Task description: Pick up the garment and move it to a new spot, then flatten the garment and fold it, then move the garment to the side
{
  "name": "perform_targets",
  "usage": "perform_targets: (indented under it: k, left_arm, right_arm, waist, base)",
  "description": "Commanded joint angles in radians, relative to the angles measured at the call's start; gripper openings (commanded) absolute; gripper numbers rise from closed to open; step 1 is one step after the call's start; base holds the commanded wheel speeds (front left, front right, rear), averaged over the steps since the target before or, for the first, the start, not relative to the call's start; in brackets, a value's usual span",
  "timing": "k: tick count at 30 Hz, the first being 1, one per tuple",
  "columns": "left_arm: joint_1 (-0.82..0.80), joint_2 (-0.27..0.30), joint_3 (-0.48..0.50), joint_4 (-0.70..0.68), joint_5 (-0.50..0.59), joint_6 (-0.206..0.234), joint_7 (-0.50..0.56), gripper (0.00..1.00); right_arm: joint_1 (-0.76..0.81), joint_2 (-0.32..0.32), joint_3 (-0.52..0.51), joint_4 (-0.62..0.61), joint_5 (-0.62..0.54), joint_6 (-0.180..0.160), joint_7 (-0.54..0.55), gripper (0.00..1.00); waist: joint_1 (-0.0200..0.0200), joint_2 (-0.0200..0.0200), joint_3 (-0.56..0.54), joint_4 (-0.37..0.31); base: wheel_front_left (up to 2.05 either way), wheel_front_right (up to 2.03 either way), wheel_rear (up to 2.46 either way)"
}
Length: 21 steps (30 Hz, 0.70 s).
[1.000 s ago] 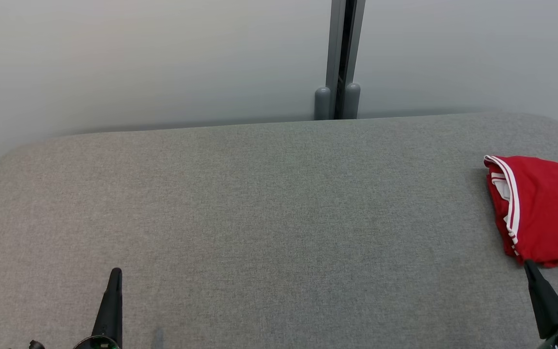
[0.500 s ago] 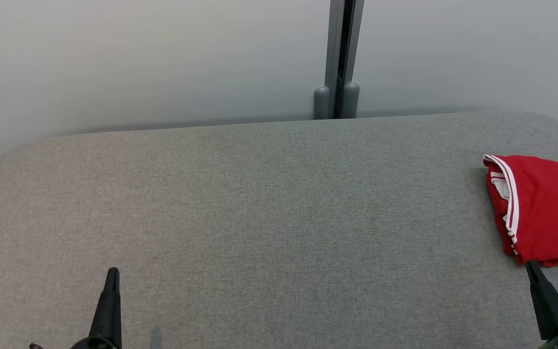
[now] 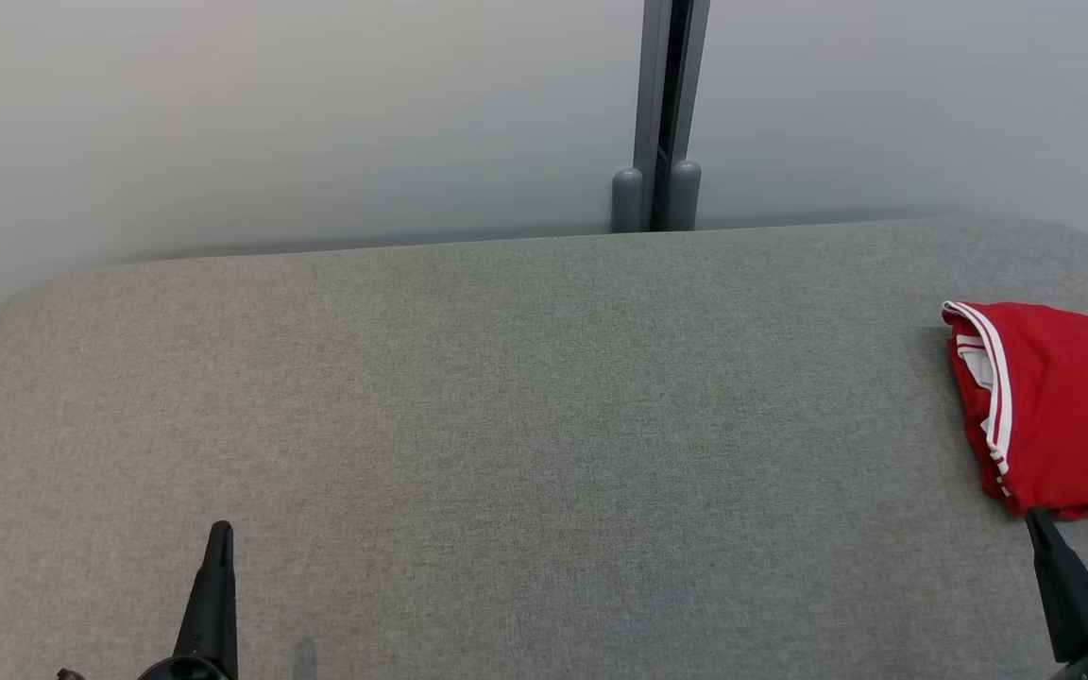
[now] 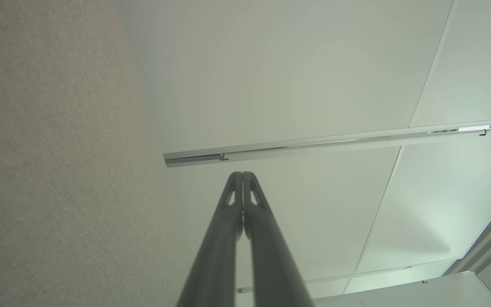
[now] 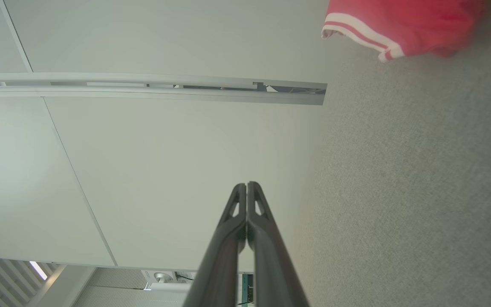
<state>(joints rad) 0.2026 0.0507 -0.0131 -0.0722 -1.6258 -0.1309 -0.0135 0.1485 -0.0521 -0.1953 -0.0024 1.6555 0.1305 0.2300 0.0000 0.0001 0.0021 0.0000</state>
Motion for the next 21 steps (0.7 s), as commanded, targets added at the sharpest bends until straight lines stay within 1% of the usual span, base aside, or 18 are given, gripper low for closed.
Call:
perform_targets:
  k: [1, 21]
  left_arm:
    - [0.012, 0.002, 0.006, -0.003, -0.001, -0.005, 0.002, 0.0]
    - [0.012, 0.001, 0.007, -0.003, 0.0, -0.005, 0.003, 0.0]
  right_arm:
    - [0.003, -0.003, -0.007, 0.001, 0.001, 0.0, 0.007, 0.0]
    - [0.002, -0.001, -0.008, 0.001, -0.001, 0.0, 0.007, 0.0]
  waist:
    - [0.0, -0.0001, 0.0, 0.0]
    - [0.0, -0.0001, 0.0, 0.0]
  base:
    - [0.0, 0.0, 0.0]
    - [0.0, 0.0, 0.0]
